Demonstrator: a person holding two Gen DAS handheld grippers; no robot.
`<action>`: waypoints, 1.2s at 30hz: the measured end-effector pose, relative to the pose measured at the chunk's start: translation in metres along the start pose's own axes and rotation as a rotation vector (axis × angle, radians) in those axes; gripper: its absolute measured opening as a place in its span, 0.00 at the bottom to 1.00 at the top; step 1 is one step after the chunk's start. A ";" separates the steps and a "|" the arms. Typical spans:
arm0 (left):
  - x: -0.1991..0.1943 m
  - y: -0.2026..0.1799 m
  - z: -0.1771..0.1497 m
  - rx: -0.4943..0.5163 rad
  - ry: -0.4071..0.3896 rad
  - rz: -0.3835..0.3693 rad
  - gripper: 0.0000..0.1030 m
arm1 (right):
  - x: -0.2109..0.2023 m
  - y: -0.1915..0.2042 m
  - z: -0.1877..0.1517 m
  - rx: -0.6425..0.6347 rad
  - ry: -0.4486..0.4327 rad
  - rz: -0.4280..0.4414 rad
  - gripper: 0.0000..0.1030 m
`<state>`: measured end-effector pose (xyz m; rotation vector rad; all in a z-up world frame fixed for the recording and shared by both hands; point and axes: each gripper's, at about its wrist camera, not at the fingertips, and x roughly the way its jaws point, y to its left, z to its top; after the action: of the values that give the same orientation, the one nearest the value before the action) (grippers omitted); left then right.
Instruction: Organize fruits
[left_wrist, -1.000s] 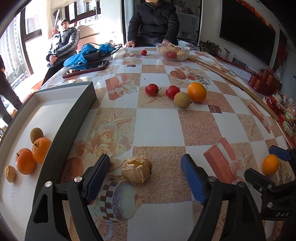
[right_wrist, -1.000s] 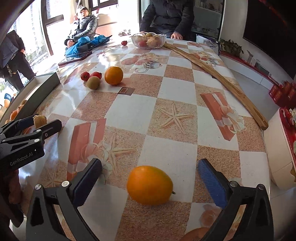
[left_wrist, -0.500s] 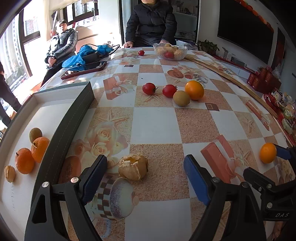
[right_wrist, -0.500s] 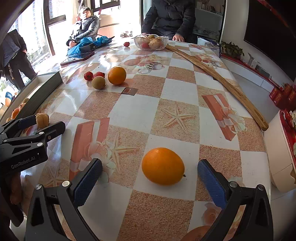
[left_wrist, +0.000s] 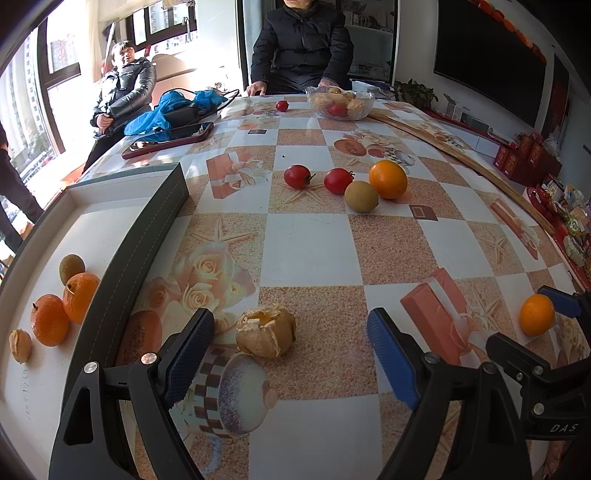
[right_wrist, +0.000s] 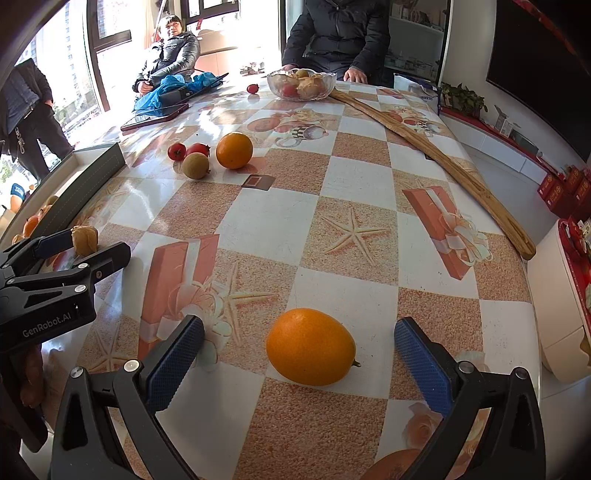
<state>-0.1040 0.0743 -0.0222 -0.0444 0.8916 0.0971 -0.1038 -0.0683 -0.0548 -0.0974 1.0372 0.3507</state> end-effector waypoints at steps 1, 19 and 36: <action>0.000 0.000 0.000 0.000 0.000 0.000 0.85 | 0.000 0.000 0.000 0.000 0.000 0.000 1.00; 0.000 0.000 0.000 -0.001 0.002 0.000 0.88 | 0.000 0.000 0.000 0.000 -0.001 0.001 1.00; 0.000 -0.001 -0.001 0.002 0.006 0.000 0.92 | 0.000 0.000 0.000 0.000 -0.001 0.002 1.00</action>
<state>-0.1047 0.0732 -0.0232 -0.0428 0.8981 0.0964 -0.1040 -0.0687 -0.0548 -0.0965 1.0360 0.3524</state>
